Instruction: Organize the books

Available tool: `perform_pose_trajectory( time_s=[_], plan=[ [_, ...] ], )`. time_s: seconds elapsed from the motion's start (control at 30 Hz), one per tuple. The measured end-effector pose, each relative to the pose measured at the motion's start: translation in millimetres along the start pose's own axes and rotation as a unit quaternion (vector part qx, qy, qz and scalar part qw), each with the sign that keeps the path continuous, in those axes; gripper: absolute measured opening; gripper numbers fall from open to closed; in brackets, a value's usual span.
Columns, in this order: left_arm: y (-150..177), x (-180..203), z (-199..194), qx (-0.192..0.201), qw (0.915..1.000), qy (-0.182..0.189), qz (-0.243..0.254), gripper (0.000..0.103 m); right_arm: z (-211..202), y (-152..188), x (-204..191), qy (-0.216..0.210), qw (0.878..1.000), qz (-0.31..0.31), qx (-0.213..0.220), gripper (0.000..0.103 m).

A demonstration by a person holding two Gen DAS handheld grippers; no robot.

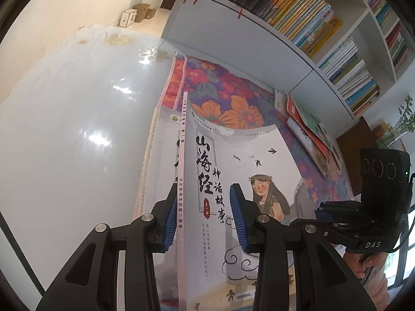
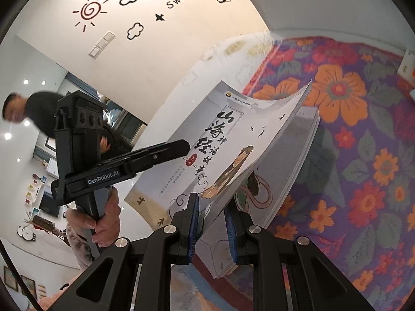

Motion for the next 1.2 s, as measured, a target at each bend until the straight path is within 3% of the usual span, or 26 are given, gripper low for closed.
perform_pose_trajectory(
  time_s=[0.2, 0.5, 0.7, 0.8, 0.9, 1.0, 1.2],
  plan=[
    [11, -15, 10, -0.016, 0.9993, -0.032, -0.002, 0.033, 13, -5, 9, 0.005, 1.000, 0.007, -0.003, 0.019],
    [11, -19, 18, -0.026, 0.9988, -0.042, 0.005, 0.033, 18, 3, 9, 0.032, 0.999, 0.004, -0.012, 0.019],
    [9, -20, 17, -0.021, 0.9985, -0.049, 0.003, 0.034, 22, 8, 11, 0.045, 0.999, 0.005, -0.021, 0.019],
    [6, -27, 12, -0.009, 0.9972, -0.075, 0.003, 0.035, 20, 7, 12, 0.048, 0.999, 0.007, -0.013, 0.019],
    [3, -28, 7, -0.005, 0.9975, -0.070, -0.006, 0.037, 15, 5, 13, 0.064, 0.998, 0.012, -0.005, 0.019],
    [1, -30, 5, -0.001, 0.9961, -0.088, 0.001, 0.037, 16, 10, 13, 0.089, 0.996, 0.011, -0.018, 0.019],
    [-1, -36, 1, 0.002, 0.9958, -0.090, -0.018, 0.037, 20, 15, 13, 0.084, 0.996, 0.016, -0.030, 0.023]
  ],
)
Point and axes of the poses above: each gripper's, at about its wrist camera, not at the fingertips, and z roughly the way its jaws point, x to its right, y to its underside, the point moved 7 cm from there along z, roughly the way its jaws point, and after that the axes turned 8 degrees about x, right-handed, at the moved point
